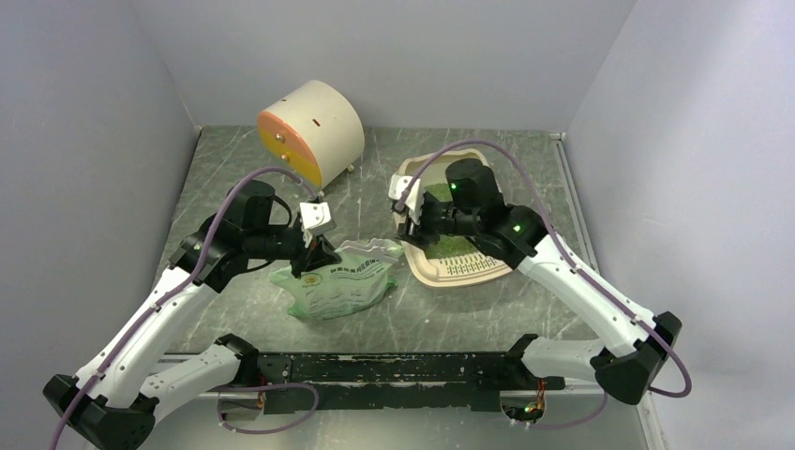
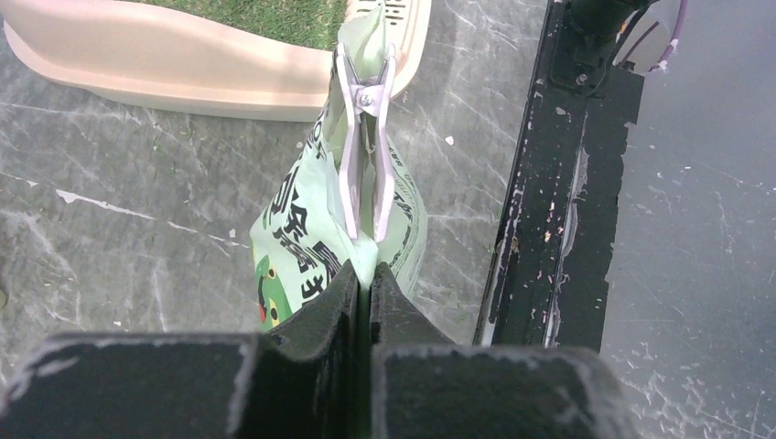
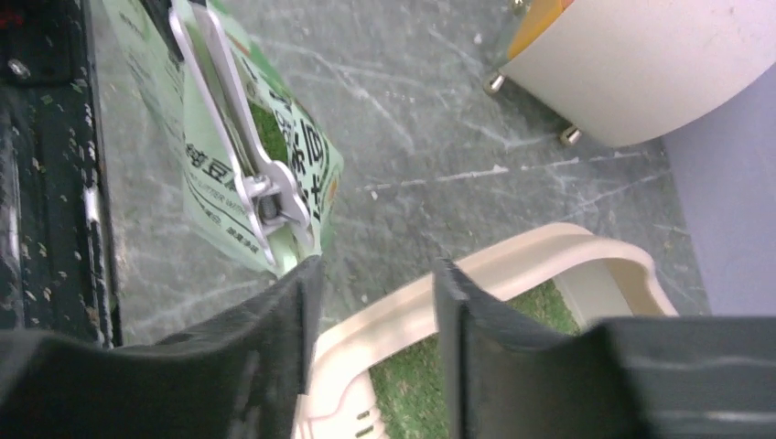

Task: Fill the litter box with clean litter
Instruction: Remove the clamp from the cat litter bag.

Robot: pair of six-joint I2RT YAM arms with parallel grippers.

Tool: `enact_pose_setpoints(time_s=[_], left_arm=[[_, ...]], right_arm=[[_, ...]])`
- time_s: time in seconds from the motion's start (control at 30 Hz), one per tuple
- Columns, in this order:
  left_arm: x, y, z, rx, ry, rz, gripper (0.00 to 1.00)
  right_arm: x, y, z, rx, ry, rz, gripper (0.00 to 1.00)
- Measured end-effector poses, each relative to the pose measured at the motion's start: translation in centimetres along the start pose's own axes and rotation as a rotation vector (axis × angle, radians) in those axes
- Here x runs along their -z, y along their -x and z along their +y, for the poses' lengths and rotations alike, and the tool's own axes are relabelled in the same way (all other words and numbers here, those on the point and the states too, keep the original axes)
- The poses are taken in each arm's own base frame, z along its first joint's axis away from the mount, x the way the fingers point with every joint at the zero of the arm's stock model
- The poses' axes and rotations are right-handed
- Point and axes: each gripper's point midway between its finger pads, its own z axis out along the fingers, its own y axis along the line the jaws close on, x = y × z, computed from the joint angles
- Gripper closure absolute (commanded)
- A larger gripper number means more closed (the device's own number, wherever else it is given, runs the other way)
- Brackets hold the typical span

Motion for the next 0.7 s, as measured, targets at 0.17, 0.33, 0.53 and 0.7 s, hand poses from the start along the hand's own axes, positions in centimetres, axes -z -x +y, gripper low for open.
enact_pose_setpoints(time_s=[0.17,0.33,0.53,0.7], left_arm=[[0.0,0.0,-0.3,0.002,-0.016,-0.003,0.95],[0.0,0.0,-0.4,0.003,-0.024,-0.001,0.95],[0.0,0.0,-0.6,0.006,-0.037,0.002,0.95],[0.0,0.0,-0.7,0.006,-0.039,0.001,0.95]], right_arm=[[-0.2,0.6,0.3,-0.014,0.041,-0.077,0.17],[-1.3,0.9,2.2,-0.022,0.174,-0.13,0.03],[-1.3,1.6,3.9,-0.014,0.271,-0.202,0.21],[-2.3,0.9,4.6,-0.024,0.333,-0.195,0.45]])
